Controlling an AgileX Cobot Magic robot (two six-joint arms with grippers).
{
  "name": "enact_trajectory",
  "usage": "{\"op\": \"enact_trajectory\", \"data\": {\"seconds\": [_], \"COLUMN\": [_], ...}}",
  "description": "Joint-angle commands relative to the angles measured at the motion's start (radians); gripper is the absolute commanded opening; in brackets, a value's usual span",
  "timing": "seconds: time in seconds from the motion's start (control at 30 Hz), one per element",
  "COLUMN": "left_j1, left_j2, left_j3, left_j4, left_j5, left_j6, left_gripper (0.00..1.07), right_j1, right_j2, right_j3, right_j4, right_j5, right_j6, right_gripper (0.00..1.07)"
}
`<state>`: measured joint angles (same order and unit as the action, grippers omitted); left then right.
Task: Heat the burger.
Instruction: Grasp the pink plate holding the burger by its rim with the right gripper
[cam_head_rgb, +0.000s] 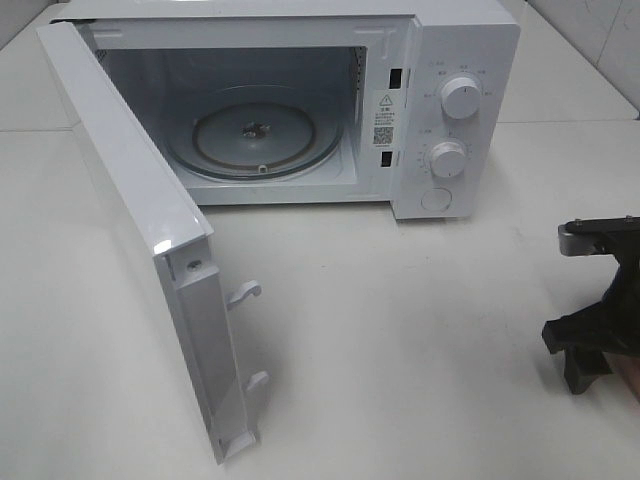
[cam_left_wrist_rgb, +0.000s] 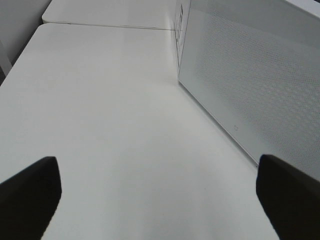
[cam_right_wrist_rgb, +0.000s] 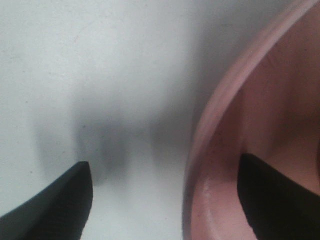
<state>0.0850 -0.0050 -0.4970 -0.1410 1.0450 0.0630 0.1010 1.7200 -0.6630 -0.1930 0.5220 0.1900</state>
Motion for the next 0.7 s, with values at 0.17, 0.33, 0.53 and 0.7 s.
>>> {"op": "enact_trajectory", "data": {"seconds": [0.17,0.33,0.53,0.7], "left_j1": [-0.004,-0.004,-0.004,-0.004], "left_j2": [-0.022,-0.022,-0.022,-0.022], "left_j3": [0.002,0.002,0.002,0.002], "left_j4": [-0.002,-0.002,-0.002,-0.002], "left_j5": [-0.009,-0.009,-0.009,-0.009], "left_j6": [0.0,0.0,0.0,0.0], "left_gripper": [0.98,0.98,0.98,0.98], "right_j1": [-0.007,-0.007,-0.007,-0.005], "right_j2": [0.004,0.004,0.004,0.004], "right_j3": [0.002,0.024,0.03,0.029], "right_j4": [-0.022,-0.028,-0.056,-0.055], "right_j5": [-0.004,-0.031,-0.03,-0.026], "right_j6": [0.028,0.028,0.03,0.037], "right_gripper": [0.54,0.32,0.01,0.0]}}
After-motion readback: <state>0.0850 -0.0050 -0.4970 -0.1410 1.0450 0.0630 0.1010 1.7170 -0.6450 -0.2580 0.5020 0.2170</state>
